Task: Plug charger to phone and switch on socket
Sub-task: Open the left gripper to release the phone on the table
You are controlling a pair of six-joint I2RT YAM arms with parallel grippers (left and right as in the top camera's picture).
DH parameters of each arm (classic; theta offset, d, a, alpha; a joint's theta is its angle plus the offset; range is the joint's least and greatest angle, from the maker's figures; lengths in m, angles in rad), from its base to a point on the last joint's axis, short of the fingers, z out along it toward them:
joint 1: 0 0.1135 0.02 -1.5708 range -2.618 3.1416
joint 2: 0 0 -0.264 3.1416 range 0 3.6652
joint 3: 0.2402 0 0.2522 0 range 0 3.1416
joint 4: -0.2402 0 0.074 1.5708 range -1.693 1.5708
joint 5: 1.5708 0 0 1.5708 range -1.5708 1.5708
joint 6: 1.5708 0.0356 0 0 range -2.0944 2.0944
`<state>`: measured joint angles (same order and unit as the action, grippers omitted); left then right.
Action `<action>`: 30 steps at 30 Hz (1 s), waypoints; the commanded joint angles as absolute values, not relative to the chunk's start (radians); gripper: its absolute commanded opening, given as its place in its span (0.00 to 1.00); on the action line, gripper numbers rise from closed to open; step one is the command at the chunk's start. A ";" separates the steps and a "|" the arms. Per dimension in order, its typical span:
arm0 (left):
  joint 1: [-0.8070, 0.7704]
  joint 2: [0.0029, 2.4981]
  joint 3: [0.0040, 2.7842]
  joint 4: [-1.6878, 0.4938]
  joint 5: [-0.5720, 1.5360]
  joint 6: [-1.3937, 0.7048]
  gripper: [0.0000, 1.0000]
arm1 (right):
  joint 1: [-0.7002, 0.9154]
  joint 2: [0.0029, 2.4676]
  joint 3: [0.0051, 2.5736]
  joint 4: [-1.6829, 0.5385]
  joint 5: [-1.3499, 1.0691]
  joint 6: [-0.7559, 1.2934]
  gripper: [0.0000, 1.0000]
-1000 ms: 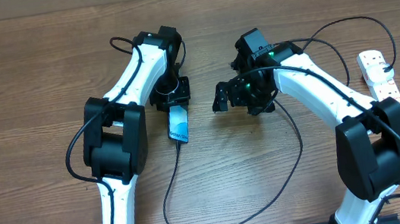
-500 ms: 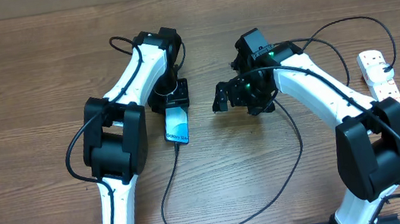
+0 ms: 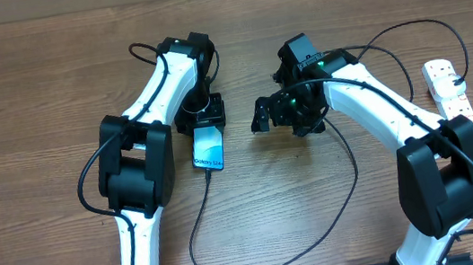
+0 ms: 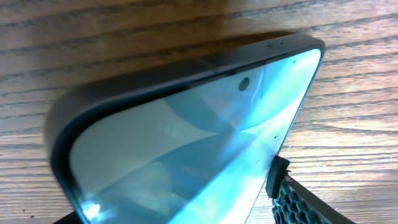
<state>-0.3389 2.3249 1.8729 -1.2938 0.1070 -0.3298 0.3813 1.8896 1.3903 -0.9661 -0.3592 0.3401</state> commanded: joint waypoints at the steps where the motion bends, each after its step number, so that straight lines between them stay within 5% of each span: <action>1: -0.341 2.319 1.885 -1.298 0.095 -0.313 0.62 | 0.388 1.880 1.395 -0.964 -0.360 0.339 1.00; 30: -0.340 2.319 1.885 -1.308 0.093 -0.314 0.69 | 0.388 1.880 1.395 -0.964 -0.360 0.339 1.00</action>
